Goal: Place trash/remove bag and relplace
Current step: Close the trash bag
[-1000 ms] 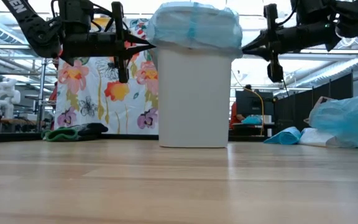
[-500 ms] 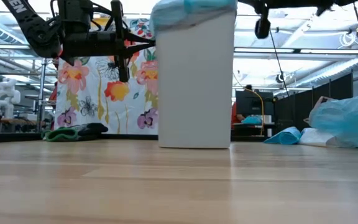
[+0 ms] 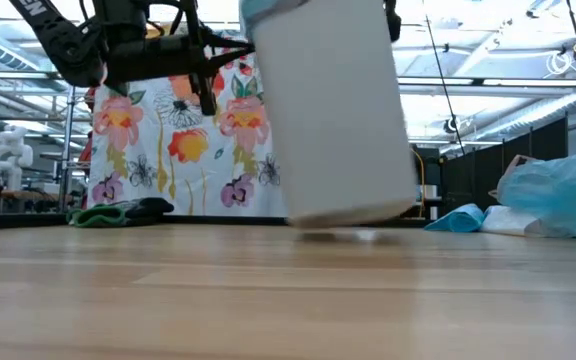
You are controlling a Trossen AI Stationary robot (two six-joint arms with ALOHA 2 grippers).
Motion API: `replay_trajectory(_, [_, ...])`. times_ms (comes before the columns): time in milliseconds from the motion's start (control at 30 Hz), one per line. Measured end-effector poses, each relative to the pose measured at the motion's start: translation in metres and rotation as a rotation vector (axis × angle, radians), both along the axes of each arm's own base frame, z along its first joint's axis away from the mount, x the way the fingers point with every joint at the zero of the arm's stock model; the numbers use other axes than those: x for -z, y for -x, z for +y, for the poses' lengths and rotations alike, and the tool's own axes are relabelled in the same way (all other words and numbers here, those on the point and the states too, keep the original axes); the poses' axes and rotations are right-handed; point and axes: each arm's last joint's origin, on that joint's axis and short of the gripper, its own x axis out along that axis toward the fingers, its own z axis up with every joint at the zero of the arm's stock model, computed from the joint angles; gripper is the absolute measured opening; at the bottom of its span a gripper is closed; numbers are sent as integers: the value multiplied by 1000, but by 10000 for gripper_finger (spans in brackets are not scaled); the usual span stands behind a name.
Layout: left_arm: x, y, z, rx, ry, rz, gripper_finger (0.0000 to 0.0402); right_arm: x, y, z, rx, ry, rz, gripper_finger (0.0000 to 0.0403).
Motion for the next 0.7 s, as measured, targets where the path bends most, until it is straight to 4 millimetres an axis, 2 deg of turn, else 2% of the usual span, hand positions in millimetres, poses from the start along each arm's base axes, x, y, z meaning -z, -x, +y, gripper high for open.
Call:
replay_trajectory(133, [-8, -4, -3, 15, -19, -25, 0, 12, -11, 6, -33, -25, 82, 0])
replay_trajectory(300, [-14, -7, -6, 32, -28, -45, 0, 16, -20, 8, -49, -1, 84, 0])
replay_trajectory(467, [-16, -9, -9, 52, -32, -48, 0, -2, -21, 7, -40, 93, -93, 0])
replay_trajectory(700, [-16, -10, -14, 72, -34, -54, 0, -25, -17, 5, -78, 170, -165, 0])
